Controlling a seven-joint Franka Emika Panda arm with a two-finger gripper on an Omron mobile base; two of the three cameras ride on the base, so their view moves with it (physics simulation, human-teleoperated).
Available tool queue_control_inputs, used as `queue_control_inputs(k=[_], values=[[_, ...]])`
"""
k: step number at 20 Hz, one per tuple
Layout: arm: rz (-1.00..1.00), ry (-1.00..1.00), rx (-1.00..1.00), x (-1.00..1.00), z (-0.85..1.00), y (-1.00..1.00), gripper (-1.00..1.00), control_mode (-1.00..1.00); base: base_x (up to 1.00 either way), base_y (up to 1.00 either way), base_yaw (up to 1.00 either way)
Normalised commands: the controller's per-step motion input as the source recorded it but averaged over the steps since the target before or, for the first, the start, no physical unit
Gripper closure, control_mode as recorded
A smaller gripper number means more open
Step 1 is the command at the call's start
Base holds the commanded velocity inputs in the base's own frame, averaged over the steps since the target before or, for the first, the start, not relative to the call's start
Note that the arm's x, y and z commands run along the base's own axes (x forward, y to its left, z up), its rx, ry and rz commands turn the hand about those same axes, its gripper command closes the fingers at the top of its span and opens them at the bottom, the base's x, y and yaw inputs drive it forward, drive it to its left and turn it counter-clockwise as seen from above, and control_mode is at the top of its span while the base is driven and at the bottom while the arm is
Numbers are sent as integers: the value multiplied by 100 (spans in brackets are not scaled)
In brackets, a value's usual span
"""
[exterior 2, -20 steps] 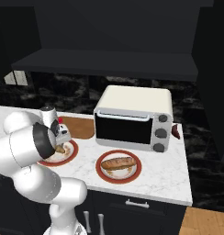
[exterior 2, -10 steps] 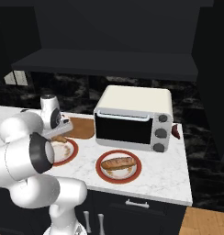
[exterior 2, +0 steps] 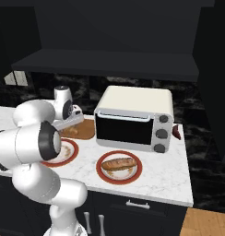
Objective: From the different types of pastries on the counter, select a croissant and place it on the cutting board. Then retrieve a jar of jam from the cabinet and place it alongside the croissant on the cutting board.
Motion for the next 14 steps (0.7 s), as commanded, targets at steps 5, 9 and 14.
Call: queue_control_inputs(k=[5,9,14], values=[[1,0,1,24,1,0,100,-100,0,0,0],[0,1,0,46,0,0,100,-100,0,0,0],[0,0,0,60,0,-3,100,-100,0,0,0]])
